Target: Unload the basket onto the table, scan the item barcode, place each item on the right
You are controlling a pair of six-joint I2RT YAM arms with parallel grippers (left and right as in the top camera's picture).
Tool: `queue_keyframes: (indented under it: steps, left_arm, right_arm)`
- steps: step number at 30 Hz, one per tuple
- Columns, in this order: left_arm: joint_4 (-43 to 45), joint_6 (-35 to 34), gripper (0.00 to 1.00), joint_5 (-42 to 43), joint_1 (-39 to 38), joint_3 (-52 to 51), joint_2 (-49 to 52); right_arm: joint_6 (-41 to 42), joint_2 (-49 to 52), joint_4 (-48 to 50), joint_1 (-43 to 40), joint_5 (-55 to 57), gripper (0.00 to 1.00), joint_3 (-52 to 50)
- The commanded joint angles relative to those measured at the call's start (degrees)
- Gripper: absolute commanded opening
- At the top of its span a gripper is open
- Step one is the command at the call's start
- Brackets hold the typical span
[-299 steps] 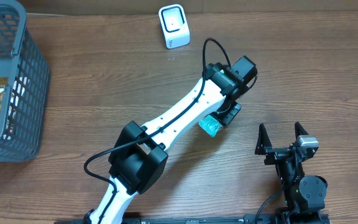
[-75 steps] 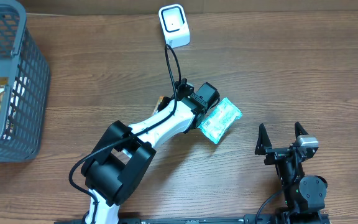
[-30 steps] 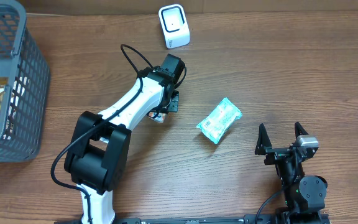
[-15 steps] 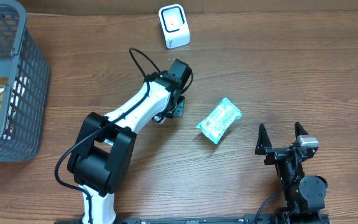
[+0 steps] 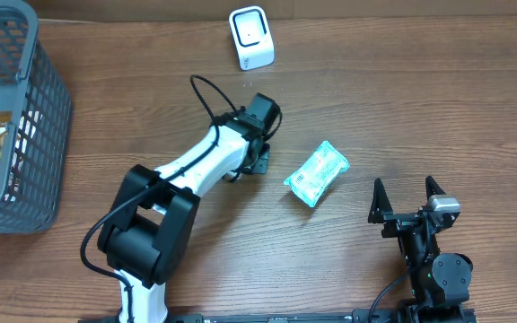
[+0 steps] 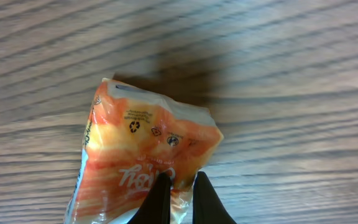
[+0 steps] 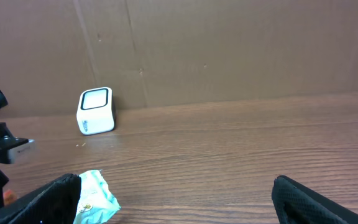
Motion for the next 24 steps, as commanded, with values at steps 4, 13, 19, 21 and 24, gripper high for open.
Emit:
queue_keyframes:
  steps: [4, 13, 19, 21, 24]
  left_arm:
    - [0.17, 0.85, 0.04, -2.51, -5.9, -2.12, 1.75]
    - [-0.11, 0.94, 0.04, -6.47, -8.76, -1.62, 1.64]
    - [-3.67, 1.68, 0.07, -6.69, -6.38, 5.66, -0.81]
    - [-5.99, 2.49, 0.12, -6.6, -5.29, 9.92, -2.01]
    - [-10.69, 2.99, 0.22, -5.35, -4.13, 17.0, -2.91]
  right_arm:
    - [-0.22, -0.55, 0.13, -0.07, 0.11, 1.0, -0.61]
    - [-0.24, -0.55, 0.13, -0.07, 0.11, 1.0, -0.61]
    - [-0.24, -0.55, 0.13, -0.07, 0.11, 1.0, -0.61]
    - [-0.24, -0.55, 0.13, -0.07, 0.11, 1.0, -0.61]
    - [-0.24, -0.55, 0.13, -0.07, 0.11, 1.0, -0.61]
